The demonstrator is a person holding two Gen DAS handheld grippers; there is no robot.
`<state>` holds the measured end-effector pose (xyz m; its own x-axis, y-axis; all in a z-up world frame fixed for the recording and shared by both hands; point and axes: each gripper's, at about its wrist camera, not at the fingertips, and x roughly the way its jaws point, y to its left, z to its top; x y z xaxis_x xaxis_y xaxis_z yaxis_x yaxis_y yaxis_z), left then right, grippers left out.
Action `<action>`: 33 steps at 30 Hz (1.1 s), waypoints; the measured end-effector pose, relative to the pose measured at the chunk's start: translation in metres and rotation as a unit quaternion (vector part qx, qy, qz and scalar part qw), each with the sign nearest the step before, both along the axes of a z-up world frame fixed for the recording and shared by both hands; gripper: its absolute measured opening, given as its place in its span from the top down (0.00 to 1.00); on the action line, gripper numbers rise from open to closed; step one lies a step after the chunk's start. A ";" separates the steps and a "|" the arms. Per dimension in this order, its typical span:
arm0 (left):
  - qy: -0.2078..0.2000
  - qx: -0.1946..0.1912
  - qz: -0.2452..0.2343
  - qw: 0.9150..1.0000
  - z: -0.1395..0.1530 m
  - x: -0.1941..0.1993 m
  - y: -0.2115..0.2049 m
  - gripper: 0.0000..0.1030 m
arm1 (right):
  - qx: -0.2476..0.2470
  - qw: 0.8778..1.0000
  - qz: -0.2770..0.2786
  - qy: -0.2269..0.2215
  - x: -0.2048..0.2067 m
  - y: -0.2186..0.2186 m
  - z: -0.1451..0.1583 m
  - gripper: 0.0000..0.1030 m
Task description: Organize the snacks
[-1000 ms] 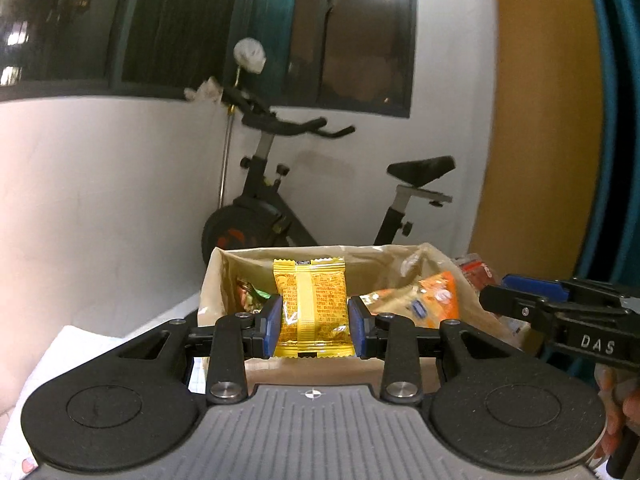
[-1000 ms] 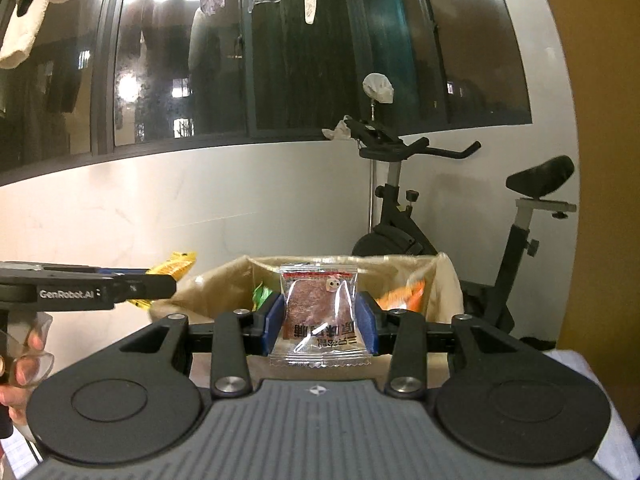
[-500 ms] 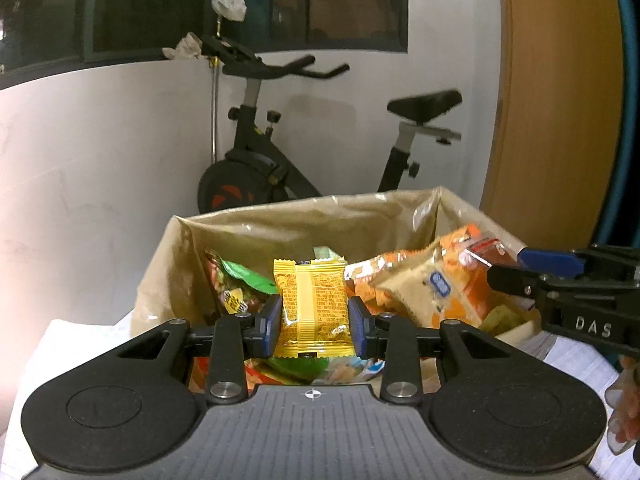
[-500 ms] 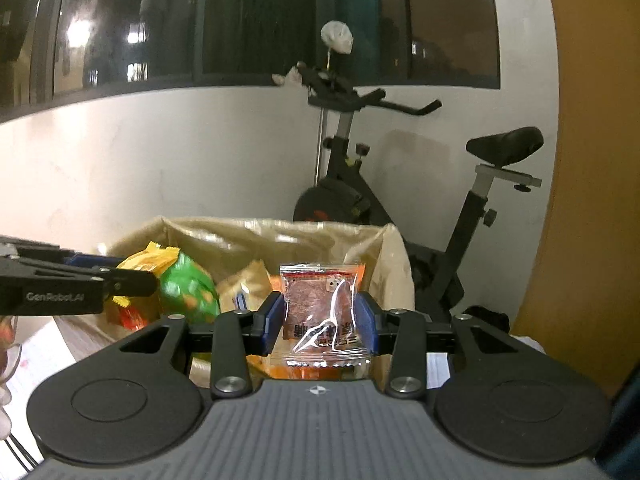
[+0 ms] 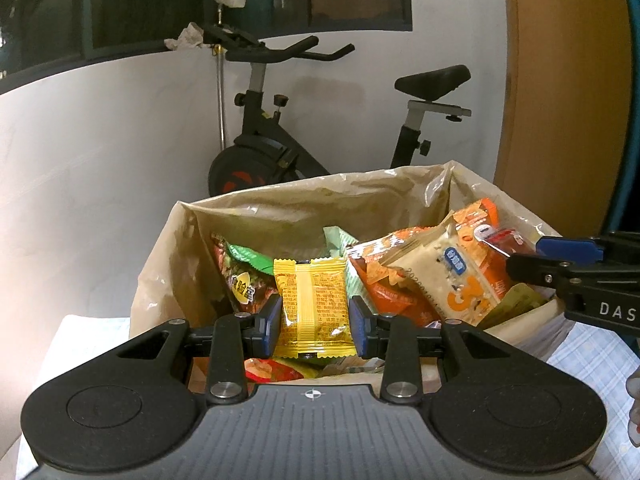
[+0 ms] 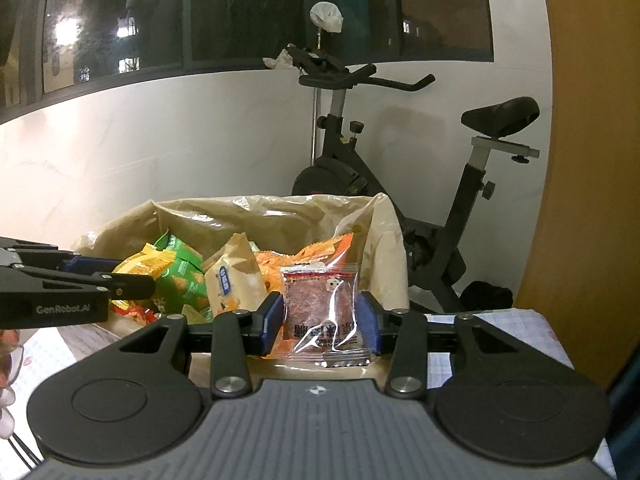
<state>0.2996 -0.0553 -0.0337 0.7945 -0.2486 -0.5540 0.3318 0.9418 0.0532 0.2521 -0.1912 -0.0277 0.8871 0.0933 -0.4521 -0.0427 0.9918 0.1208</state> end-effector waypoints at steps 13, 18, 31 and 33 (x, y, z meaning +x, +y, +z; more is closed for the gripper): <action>0.016 -0.019 0.032 0.999 0.007 -0.002 0.019 0.26 | 0.022 1.000 0.010 0.020 0.001 -0.006 0.006 0.51; 0.014 -0.028 0.041 0.999 0.012 -0.007 0.025 0.21 | 0.026 0.999 0.017 0.031 0.002 -0.006 0.009 0.47; -0.012 -0.024 0.036 0.999 0.020 -0.021 0.029 0.16 | 0.035 0.998 0.018 0.039 -0.005 -0.004 0.016 0.34; -0.018 -0.025 0.037 0.999 0.023 -0.024 0.030 0.11 | 0.047 0.998 0.018 0.037 -0.006 -0.006 0.018 0.28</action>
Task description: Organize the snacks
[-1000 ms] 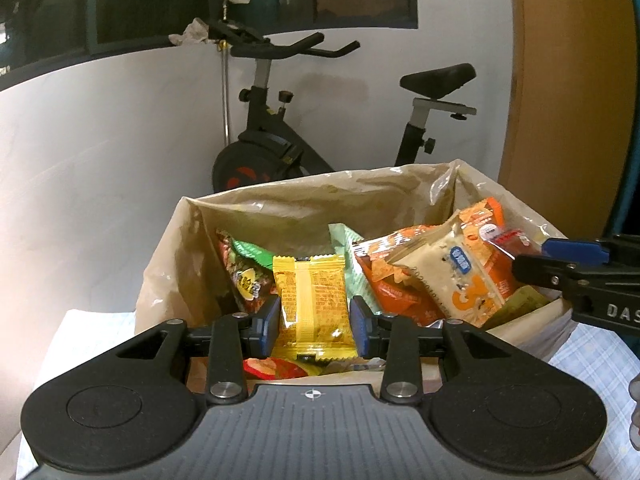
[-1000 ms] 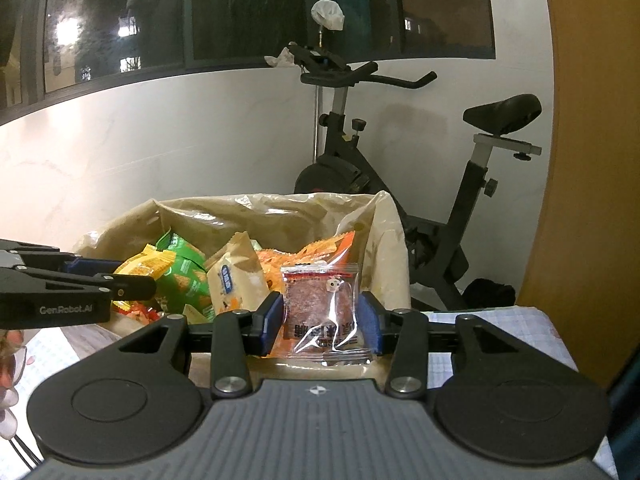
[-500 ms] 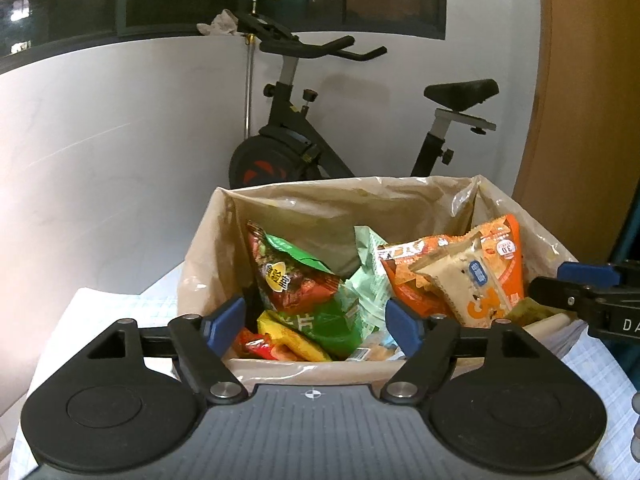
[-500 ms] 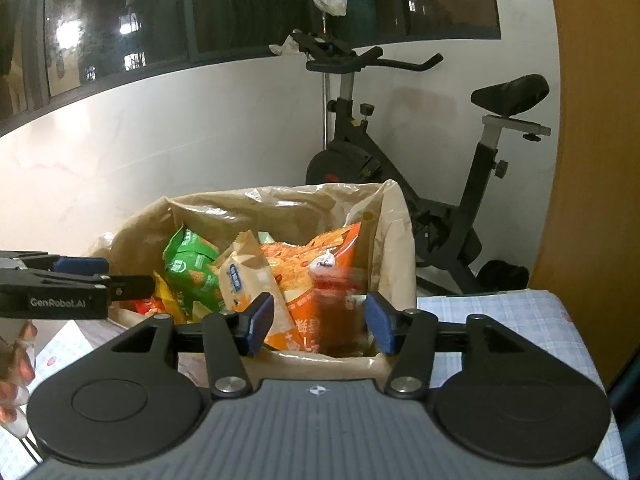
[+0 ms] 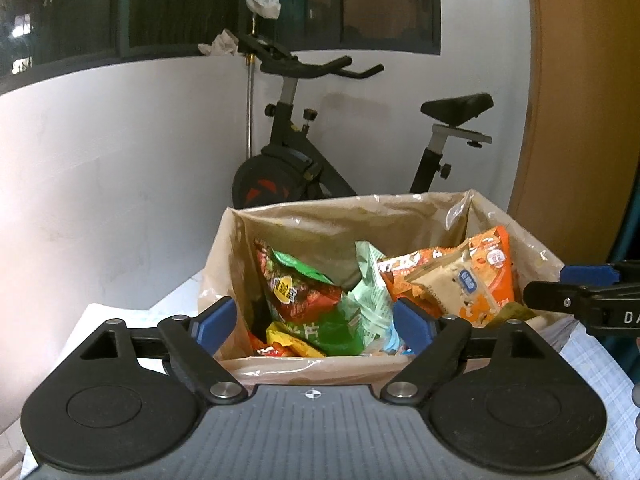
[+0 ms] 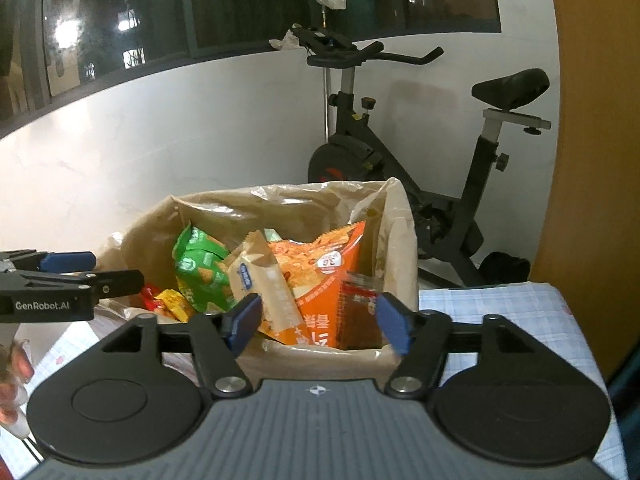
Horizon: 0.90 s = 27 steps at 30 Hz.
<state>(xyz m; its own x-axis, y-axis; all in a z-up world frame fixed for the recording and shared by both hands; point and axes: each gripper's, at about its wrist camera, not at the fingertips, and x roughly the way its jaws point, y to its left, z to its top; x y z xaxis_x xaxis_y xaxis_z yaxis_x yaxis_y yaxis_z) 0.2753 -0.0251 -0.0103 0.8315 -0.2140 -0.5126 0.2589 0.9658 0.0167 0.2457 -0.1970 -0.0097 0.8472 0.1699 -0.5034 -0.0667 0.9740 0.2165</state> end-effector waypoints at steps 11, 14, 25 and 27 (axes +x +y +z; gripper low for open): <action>-0.028 0.044 0.043 0.998 0.016 -0.017 0.007 0.09 | 0.009 0.999 -0.024 -0.024 -0.020 0.000 0.016 0.00; -0.031 0.015 0.032 0.999 0.024 -0.027 0.016 0.09 | 0.014 0.999 -0.032 -0.026 -0.028 -0.004 0.020 0.00; -0.085 -0.013 0.024 0.996 0.055 -0.085 0.026 0.09 | -0.004 0.999 -0.039 -0.037 -0.077 0.001 0.052 0.00; -0.089 -0.012 0.026 0.996 0.062 -0.097 0.026 0.09 | -0.014 0.998 -0.039 -0.042 -0.088 0.006 0.059 0.00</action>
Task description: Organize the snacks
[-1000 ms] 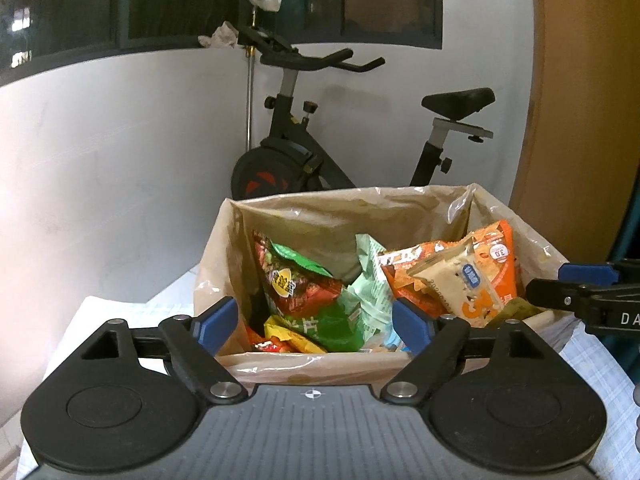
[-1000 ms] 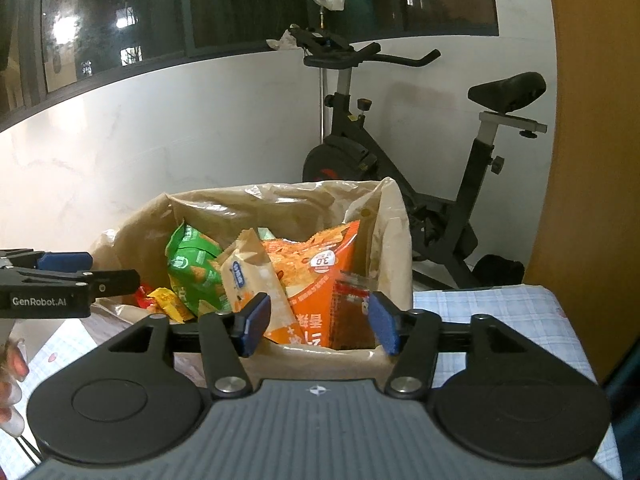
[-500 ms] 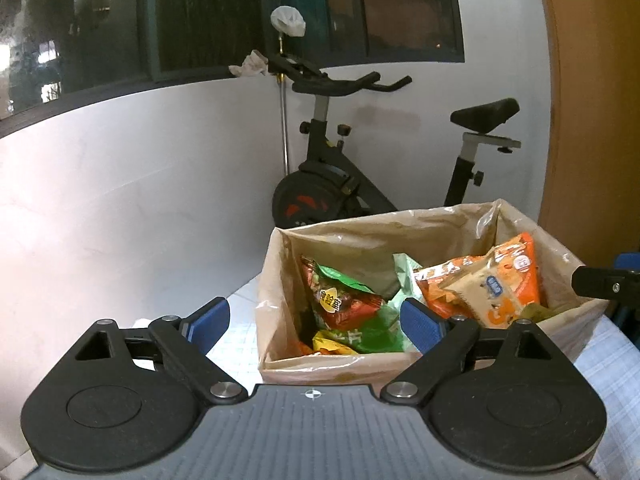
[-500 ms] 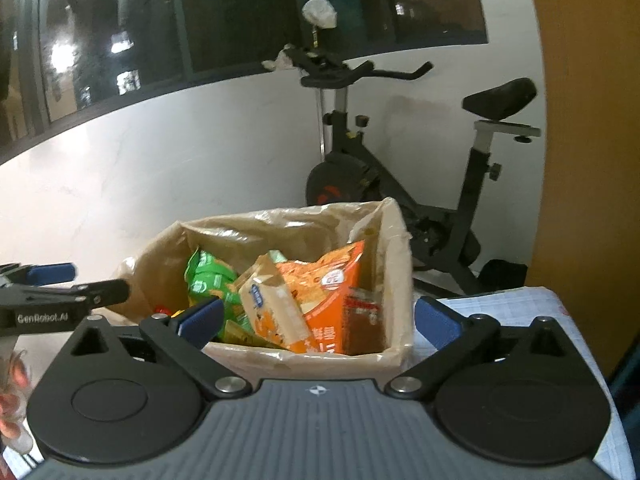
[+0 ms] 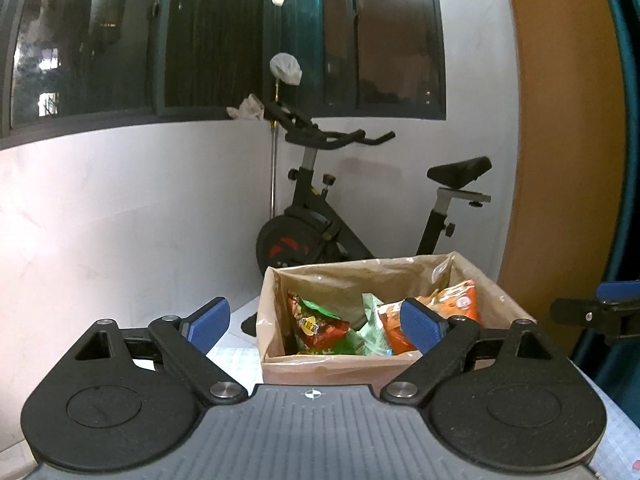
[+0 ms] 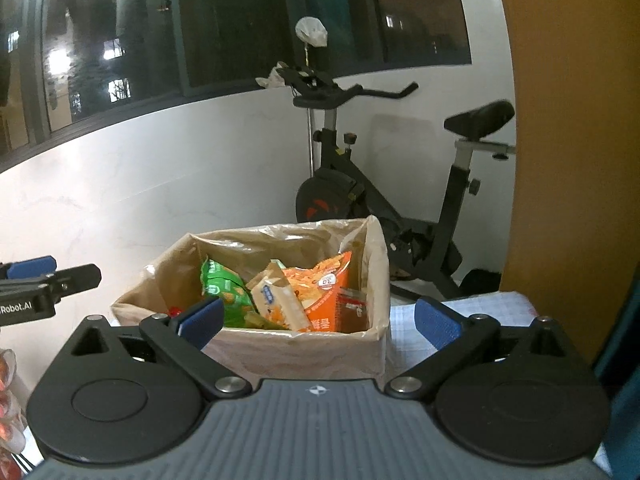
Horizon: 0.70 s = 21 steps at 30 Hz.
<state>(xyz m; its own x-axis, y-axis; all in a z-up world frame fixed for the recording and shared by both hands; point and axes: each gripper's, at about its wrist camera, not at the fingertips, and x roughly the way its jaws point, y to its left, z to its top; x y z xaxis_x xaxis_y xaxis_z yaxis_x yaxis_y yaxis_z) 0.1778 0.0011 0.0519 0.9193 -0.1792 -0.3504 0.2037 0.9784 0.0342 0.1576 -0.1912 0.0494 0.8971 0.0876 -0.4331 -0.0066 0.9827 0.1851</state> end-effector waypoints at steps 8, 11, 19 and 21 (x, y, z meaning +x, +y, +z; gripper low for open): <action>-0.014 0.002 0.024 1.000 0.035 -0.055 0.005 0.09 | -0.023 0.999 -0.009 -0.027 -0.054 0.020 0.033 0.00; -0.033 0.004 0.025 0.999 0.047 -0.075 0.004 0.09 | -0.028 0.999 -0.015 -0.038 -0.072 0.025 0.047 0.00; -0.054 -0.009 0.023 0.998 0.065 -0.095 0.010 0.09 | -0.016 0.998 -0.026 -0.062 -0.110 0.028 0.072 0.00; -0.058 -0.007 0.023 0.998 0.066 -0.097 0.010 0.09 | -0.014 0.997 -0.027 -0.066 -0.115 0.027 0.075 0.00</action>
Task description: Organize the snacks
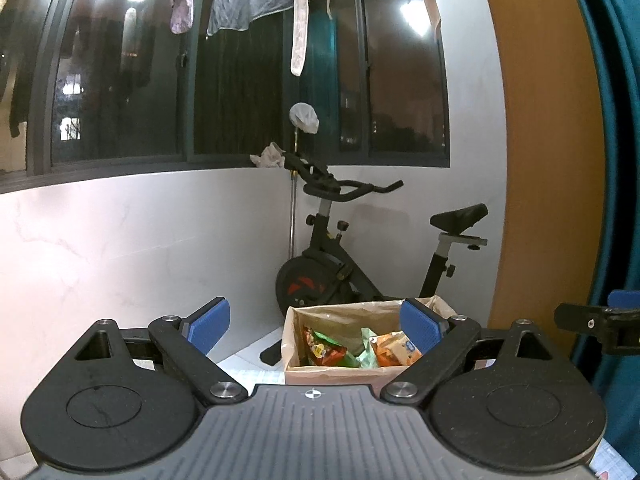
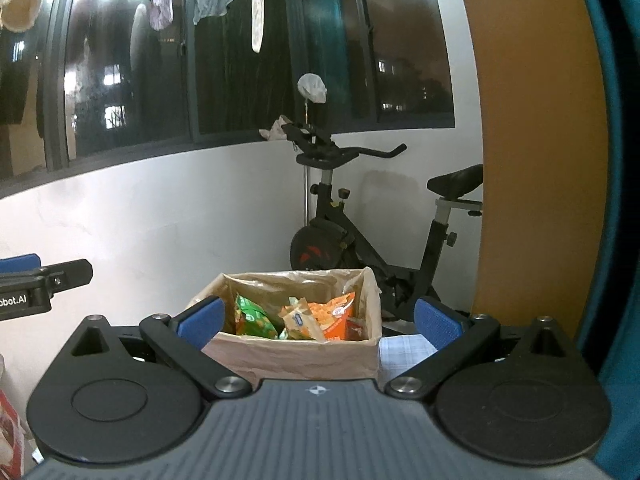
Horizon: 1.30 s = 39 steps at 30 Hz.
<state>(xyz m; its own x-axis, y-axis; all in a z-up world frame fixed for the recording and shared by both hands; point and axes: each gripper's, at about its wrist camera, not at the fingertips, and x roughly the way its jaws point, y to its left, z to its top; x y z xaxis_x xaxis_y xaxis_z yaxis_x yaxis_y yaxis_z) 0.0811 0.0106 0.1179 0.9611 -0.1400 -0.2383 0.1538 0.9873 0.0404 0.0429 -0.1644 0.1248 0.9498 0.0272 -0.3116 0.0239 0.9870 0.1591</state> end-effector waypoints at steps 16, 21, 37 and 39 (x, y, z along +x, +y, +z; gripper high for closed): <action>-0.002 -0.007 0.006 1.000 -0.003 -0.004 0.001 0.09 | -0.007 1.000 -0.006 -0.005 -0.006 -0.004 0.007 0.00; -0.003 -0.009 0.006 1.000 -0.002 -0.005 0.001 0.09 | -0.010 1.000 -0.005 -0.007 -0.006 -0.005 0.007 0.00; -0.005 -0.014 0.007 1.000 -0.002 -0.006 0.008 0.09 | -0.013 1.000 -0.001 -0.006 -0.006 -0.005 0.006 0.00; -0.005 -0.015 0.008 1.000 -0.002 -0.006 0.009 0.09 | -0.013 1.000 -0.001 -0.006 -0.007 -0.006 0.006 0.00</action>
<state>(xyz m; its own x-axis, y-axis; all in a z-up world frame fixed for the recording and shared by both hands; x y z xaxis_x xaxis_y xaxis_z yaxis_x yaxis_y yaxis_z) 0.0755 0.0193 0.1159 0.9654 -0.1321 -0.2247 0.1386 0.9903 0.0131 0.0363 -0.1701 0.1309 0.9536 0.0175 -0.3004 0.0237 0.9908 0.1331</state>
